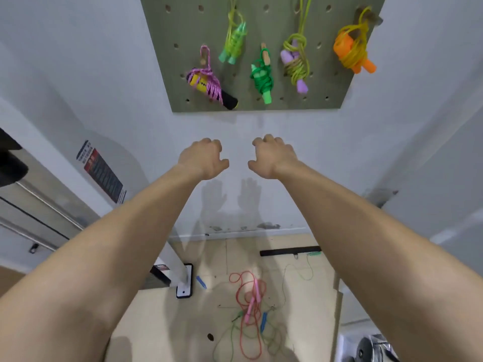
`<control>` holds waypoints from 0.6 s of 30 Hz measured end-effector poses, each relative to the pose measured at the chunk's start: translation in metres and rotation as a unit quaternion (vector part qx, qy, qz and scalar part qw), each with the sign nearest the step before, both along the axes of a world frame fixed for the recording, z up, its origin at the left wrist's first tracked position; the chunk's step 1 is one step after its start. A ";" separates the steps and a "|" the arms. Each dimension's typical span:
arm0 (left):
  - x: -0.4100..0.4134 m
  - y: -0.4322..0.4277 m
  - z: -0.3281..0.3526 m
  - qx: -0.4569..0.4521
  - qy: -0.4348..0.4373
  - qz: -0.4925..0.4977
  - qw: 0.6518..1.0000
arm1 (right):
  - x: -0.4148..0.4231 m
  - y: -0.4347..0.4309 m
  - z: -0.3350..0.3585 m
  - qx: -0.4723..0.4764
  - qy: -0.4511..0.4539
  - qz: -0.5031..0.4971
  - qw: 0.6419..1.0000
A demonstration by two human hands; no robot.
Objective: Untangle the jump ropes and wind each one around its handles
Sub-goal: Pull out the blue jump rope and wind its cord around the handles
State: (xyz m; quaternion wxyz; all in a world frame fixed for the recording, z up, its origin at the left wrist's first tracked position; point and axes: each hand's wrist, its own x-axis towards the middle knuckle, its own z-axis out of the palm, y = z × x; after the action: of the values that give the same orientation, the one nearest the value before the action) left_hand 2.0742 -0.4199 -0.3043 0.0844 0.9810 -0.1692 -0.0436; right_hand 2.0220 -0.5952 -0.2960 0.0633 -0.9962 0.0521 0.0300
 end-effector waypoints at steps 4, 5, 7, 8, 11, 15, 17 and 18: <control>-0.017 0.001 -0.107 0.001 0.051 0.009 0.999 | -0.013 0.007 -0.104 0.004 0.051 0.003 0.999; -0.022 0.000 -0.139 0.002 0.060 0.010 0.998 | -0.015 0.006 -0.134 0.002 0.059 0.004 0.998; -0.030 0.001 -0.205 0.000 0.072 0.005 0.997 | -0.021 0.005 -0.195 0.003 0.075 0.006 0.997; -0.034 0.002 -0.239 0.000 0.081 0.004 0.997 | -0.024 0.004 -0.228 0.006 0.084 0.006 0.996; -0.045 0.006 -0.339 0.007 0.113 0.004 0.994 | -0.037 0.001 -0.330 0.020 0.119 0.003 0.993; -0.060 0.010 -0.463 0.016 0.136 0.005 0.991 | -0.053 -0.001 -0.455 0.020 0.151 0.008 0.988; -0.069 0.010 -0.520 0.028 0.150 0.005 0.988 | -0.062 -0.003 -0.510 0.019 0.161 0.008 0.987; -0.075 0.010 -0.545 0.033 0.157 0.004 0.987 | -0.067 -0.004 -0.536 0.020 0.165 0.006 0.986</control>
State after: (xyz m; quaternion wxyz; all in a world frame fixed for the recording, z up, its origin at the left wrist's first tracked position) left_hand 1.9996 -0.4102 -0.8493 0.0778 0.9648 -0.1487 -0.2025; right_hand 1.9549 -0.5989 -0.8323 0.0737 -0.9765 0.0548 0.1950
